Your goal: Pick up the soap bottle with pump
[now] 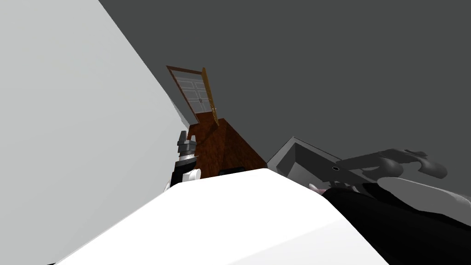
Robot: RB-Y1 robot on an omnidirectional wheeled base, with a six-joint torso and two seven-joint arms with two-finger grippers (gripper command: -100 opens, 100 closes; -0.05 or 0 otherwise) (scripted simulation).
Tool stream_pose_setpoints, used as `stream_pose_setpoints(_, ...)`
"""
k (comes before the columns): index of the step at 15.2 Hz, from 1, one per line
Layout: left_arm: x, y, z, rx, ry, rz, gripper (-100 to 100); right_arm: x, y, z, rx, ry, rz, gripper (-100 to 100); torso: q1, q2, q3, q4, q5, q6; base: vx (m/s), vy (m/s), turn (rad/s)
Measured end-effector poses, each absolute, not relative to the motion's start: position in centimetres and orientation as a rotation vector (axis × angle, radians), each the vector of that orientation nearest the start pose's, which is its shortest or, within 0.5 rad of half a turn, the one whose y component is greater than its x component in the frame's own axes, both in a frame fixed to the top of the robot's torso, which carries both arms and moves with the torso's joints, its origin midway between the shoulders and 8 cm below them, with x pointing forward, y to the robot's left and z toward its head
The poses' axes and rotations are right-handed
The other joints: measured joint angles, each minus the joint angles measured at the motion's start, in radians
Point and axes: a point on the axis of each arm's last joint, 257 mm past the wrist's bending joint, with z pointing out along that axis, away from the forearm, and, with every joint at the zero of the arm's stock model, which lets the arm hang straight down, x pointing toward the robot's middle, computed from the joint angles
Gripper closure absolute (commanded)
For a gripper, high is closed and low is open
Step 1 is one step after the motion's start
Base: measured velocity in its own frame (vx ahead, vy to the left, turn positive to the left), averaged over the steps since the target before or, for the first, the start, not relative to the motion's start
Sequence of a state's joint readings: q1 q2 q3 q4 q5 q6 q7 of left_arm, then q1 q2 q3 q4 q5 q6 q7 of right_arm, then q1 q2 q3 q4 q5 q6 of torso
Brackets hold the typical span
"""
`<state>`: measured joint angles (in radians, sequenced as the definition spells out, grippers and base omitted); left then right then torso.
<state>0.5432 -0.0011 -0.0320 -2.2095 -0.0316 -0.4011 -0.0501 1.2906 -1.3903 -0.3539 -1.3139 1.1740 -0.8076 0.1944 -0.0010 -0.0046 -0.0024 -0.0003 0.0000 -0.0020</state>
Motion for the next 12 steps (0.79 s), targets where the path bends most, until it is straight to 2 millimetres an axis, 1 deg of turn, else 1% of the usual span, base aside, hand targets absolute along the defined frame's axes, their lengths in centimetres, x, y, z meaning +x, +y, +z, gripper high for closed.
stream_pose_setpoints(1, 36.8, 27.6, -4.3, -0.788, 0.789, -1.202, 0, -4.0, -67.7, -30.9, -1.206, 2.93, -0.109, -100, -0.001, 0.001, 0.0, 0.0, 0.0, 0.0, 0.012, -0.001, -0.022)
stream_pose_setpoints(2, 36.8, 27.6, -4.3, -0.788, 0.789, -1.202, 0, -4.5, -67.6, -31.0, -1.19, 2.933, -0.108, -100, -0.001, 0.002, 0.001, 0.0, 0.0, 0.0, 0.029, 0.008, 0.155)
stream_pose_setpoints(4, 36.8, 27.6, -4.3, -0.788, 0.789, -1.202, 0, -6.2, -67.7, -31.0, -1.18, 2.95, -0.117, -100, -0.002, 0.0, 0.0, 0.0, 0.0, -0.001, 0.044, 0.002, 0.166)
stream_pose_setpoints(5, 36.8, 27.6, -4.3, -0.788, 0.789, -1.202, 0, -7.3, -67.6, -31.1, -1.164, 2.956, -0.113, -100, -0.002, 0.0, 0.0, 0.0, -0.001, 0.0, 0.032, -0.004, 0.001)
stream_pose_setpoints(6, 36.8, 27.6, -4.4, -0.788, 0.789, -1.202, 0, -7.9, -67.3, -31.3, -1.146, 2.96, -0.107, -100, -0.002, 0.001, 0.0, 0.0, -0.001, 0.0, 0.044, 0.011, 0.164)
stream_pose_setpoints(8, 36.8, 27.6, -4.3, -0.788, 0.789, -1.202, 0, -10.2, -67.6, -31.3, -1.13, 2.981, -0.108, -100, -0.002, -0.001, 0.0, 0.0, 0.0, -0.001, 0.054, 0.005, 0.158)
stream_pose_setpoints(9, 36.8, 27.6, -4.3, -0.788, 0.789, -1.202, 0, -11.2, -67.4, -31.5, -1.112, 2.987, -0.101, -100, -0.002, -0.001, 0.0, 0.0, -0.001, 0.0, 0.031, 0.0, -0.009)
stream_pose_setpoints(10, 36.8, 27.6, -4.4, -0.788, 0.789, -1.202, 0, -11.8, -67.0, -31.7, -1.092, 2.991, -0.095, -100, -0.002, 0.0, 0.0, 0.0, 0.0, 0.0, 0.042, 0.018, 0.189)
stream_pose_setpoints(12, 36.8, 27.6, -4.3, -0.788, 0.789, -1.202, 0, -14.1, -66.7, -31.6, -1.076, 3.014, -0.091, -100, -0.001, 0.0, 0.0, 0.0, 0.0, 0.0, 0.05, 0.006, 0.133)
